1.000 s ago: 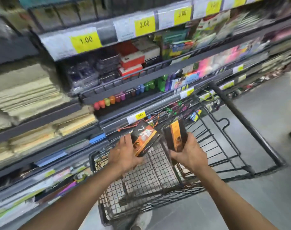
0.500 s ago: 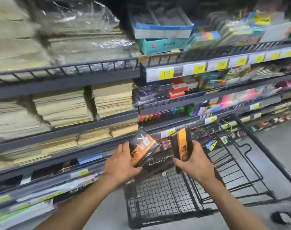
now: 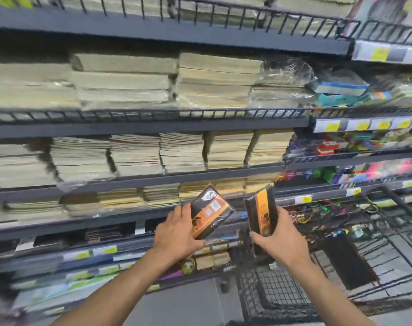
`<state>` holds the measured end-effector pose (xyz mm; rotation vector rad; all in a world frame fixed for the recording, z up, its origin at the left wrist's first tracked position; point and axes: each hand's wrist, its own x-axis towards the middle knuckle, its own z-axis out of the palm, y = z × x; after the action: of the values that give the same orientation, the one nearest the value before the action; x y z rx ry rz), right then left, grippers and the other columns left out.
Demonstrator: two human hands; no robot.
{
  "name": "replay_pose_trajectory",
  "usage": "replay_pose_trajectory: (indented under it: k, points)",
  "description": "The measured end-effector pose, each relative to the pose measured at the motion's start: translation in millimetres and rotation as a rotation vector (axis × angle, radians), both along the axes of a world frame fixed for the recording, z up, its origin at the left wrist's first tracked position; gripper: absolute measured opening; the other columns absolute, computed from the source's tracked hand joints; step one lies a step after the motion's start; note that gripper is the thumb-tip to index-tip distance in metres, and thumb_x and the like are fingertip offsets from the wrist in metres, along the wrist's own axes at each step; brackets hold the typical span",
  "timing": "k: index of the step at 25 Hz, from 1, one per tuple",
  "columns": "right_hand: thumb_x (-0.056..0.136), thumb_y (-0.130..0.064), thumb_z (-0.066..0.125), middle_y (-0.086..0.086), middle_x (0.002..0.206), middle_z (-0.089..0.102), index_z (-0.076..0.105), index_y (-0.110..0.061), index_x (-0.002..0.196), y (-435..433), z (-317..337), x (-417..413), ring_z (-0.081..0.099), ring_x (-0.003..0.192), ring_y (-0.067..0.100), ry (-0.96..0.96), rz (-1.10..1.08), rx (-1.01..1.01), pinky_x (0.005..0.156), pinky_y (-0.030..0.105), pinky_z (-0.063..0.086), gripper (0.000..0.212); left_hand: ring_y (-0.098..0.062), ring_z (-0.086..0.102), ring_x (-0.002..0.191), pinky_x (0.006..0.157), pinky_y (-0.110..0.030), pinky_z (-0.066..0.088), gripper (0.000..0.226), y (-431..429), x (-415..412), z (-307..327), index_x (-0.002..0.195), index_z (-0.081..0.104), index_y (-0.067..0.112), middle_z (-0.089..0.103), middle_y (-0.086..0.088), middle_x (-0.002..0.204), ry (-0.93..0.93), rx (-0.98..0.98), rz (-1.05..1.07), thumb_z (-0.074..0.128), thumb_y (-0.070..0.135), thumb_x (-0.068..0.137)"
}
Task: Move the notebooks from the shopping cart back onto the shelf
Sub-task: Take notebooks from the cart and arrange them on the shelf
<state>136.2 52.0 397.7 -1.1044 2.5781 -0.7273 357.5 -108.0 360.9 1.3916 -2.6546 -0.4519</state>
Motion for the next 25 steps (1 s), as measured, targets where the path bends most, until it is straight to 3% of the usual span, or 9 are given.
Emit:
replay_pose_trajectory:
  k: [4, 7, 13, 18, 21, 25]
  points:
    - [0.067, -0.065, 0.078, -0.018, 0.103, 0.052, 0.035, -0.036, 0.13, -21.5, 10.0, 66.8, 0.065, 0.107, 0.02, 0.009, 0.081, -0.026, 0.086, 0.041, 0.054, 0.081, -0.025, 0.05, 0.125, 0.092, -0.045, 0.053, 0.105, -9.3, 75.2, 12.7, 0.144, 0.025, 0.021, 0.047, -0.002, 0.134, -0.024, -0.034, 0.044, 0.072, 0.07, 0.064]
    - [0.067, -0.065, 0.077, -0.017, 0.106, 0.054, 0.037, -0.036, 0.128, -34.4, 15.8, 94.1, 0.065, 0.106, 0.018, 0.043, 0.128, -0.017, 0.077, 0.036, 0.049, 0.078, -0.025, 0.049, 0.126, 0.092, -0.046, 0.053, 0.108, -12.4, 111.0, 18.2, 0.148, 0.02, 0.02, 0.045, -0.003, 0.137, -0.057, -0.075, 0.068, 0.068, 0.071, 0.066]
    - [0.063, -0.066, 0.074, -0.013, 0.113, 0.059, 0.039, -0.034, 0.128, -51.1, 20.7, 115.2, 0.062, 0.099, 0.013, 0.032, 0.216, -0.068, 0.074, 0.035, 0.051, 0.08, -0.022, 0.044, 0.134, 0.1, -0.043, 0.048, 0.116, -5.8, 150.2, 27.9, 0.157, 0.009, 0.016, 0.041, -0.002, 0.147, -0.018, -0.156, 0.175, 0.065, 0.072, 0.071]
    - [0.066, -0.062, 0.076, -0.008, 0.127, 0.045, 0.033, -0.028, 0.142, -55.5, 3.9, 112.6, 0.055, 0.109, 0.014, 0.012, 0.299, -0.124, 0.088, 0.035, 0.052, 0.094, -0.019, 0.049, 0.131, 0.099, -0.042, 0.049, 0.108, 6.5, 163.6, 20.4, 0.151, 0.022, 0.019, 0.048, 0.002, 0.145, 0.002, -0.258, 0.227, 0.067, 0.072, 0.068]
    - [0.066, -0.062, 0.077, -0.008, 0.126, 0.045, 0.032, -0.028, 0.145, -60.6, -24.1, 113.4, 0.056, 0.11, 0.014, 0.009, 0.314, -0.133, 0.086, 0.033, 0.051, 0.097, -0.02, 0.052, 0.129, 0.099, -0.043, 0.049, 0.11, 5.8, 166.7, -3.0, 0.151, 0.026, 0.02, 0.049, 0.002, 0.144, -0.023, -0.315, 0.242, 0.067, 0.075, 0.066]
    - [0.065, -0.061, 0.079, -0.007, 0.139, 0.046, 0.025, -0.032, 0.15, -67.7, -79.2, 115.2, 0.056, 0.122, 0.016, -0.055, 0.29, -0.183, 0.096, 0.039, 0.053, 0.104, -0.021, 0.055, 0.126, 0.097, -0.043, 0.049, 0.112, -4.8, 168.3, -48.6, 0.153, 0.028, 0.02, 0.054, 0.001, 0.139, -0.04, -0.357, 0.238, 0.065, 0.076, 0.064]
